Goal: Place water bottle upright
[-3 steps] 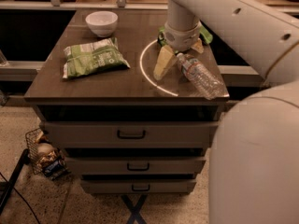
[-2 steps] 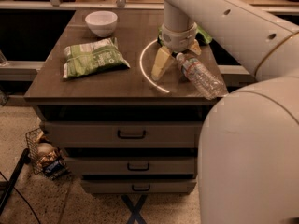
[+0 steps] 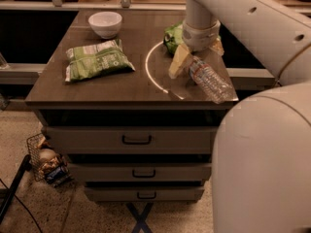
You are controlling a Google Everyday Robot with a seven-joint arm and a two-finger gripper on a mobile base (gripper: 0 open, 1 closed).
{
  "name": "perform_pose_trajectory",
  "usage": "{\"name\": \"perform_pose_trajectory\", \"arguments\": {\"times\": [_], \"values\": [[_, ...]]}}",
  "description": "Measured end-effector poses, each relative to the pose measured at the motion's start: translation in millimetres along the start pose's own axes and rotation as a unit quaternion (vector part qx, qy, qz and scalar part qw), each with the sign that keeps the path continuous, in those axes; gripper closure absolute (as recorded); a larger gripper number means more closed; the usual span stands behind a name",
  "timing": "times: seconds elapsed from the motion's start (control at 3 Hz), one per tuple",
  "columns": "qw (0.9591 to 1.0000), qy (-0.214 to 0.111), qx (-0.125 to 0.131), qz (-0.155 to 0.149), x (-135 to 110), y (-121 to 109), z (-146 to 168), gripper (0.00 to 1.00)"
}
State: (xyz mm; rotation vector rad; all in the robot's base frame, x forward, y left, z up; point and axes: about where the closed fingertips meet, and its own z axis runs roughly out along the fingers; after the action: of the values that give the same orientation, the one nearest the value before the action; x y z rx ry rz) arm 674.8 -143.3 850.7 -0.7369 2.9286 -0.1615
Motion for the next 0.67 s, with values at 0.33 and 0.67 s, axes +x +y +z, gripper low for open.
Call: {"name": "perform_pose_trajectory", "arguments": {"times": [0.33, 0.67], "values": [[0.9998, 0.002, -0.002, 0.021, 8.5, -13.3, 0.0, 0.02], [0.9997, 0.011, -0.007, 0.022, 11.7, -15.8, 8.2, 0.24]]}}
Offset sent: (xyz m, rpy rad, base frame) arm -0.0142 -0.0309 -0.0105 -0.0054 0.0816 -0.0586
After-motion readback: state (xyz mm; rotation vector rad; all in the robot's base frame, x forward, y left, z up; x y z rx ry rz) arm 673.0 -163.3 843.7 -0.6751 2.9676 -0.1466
